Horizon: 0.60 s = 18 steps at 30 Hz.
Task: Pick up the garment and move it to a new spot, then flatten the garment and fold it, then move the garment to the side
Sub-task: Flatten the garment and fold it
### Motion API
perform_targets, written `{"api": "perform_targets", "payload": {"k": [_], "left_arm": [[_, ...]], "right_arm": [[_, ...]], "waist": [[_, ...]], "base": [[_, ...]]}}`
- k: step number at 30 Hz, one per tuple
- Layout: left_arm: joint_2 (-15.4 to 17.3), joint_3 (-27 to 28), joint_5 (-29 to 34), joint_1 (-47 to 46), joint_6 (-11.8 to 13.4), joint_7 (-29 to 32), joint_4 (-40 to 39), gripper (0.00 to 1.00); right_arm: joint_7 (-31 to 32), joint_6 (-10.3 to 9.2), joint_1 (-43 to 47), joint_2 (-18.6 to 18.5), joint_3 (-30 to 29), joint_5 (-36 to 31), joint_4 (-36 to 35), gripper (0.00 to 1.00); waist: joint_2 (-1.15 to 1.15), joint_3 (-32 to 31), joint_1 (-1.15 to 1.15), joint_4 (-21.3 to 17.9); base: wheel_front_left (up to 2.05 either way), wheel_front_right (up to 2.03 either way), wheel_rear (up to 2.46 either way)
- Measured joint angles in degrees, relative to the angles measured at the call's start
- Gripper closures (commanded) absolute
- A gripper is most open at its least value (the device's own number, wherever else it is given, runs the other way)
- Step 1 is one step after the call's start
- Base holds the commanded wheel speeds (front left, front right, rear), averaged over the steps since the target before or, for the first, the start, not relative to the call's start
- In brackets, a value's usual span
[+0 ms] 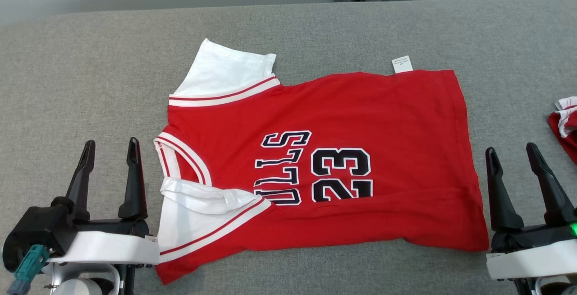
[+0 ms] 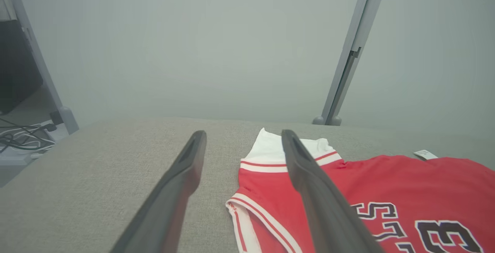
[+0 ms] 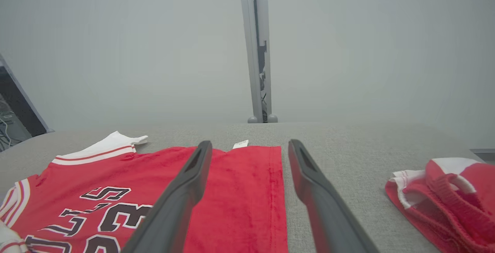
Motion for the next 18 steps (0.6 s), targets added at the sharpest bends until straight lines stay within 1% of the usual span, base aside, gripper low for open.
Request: {"api": "perform_targets", "payload": {"k": [7, 11, 13, 15, 18], "left_arm": [[0.05, -0.92, 1.05, -0.05, 0.98, 0.58, -0.40, 0.00], [0.07, -1.52, 1.40, -0.86, 0.94, 0.89, -0.69, 0.00], [0.19, -2.03, 1.48, -2.09, 0.51, 1.48, -0.68, 0.00], [0.49, -2.65, 1.94, -4.47, -0.63, 2.16, -0.42, 0.00], [0.44, -3.89, 1.27, -10.55, -3.86, 4.24, 1.90, 0.00]], "right_arm": [[0.16, -0.01, 0.03, 0.31, 1.20, -0.67, -0.14, 0.00], [0.24, 0.00, -0.01, 0.21, 1.26, -0.66, -0.14, 0.00], [0.25, 0.00, -0.14, 0.21, 1.21, -0.65, -0.15, 0.00], [0.25, -0.01, -0.59, 0.19, 1.26, -0.56, -0.24, 0.00], [0.48, 0.00, -1.59, 0.16, 1.47, -0.32, -0.30, 0.00]], "waist": [[0.00, -0.49, 0.00, 0.19], [0.00, -0.19, 0.00, 0.36], [0.00, 0.15, 0.00, 0.40], [0.00, 0.72, 0.00, 0.43], [0.00, 2.00, 0.00, 0.38]], "base": [[0.00, 0.00, 0.00], [0.00, 0.00, 0.00], [0.00, 0.00, 0.00], [0.00, 0.00, 0.00], [0.00, 0.00, 0.00]]}}
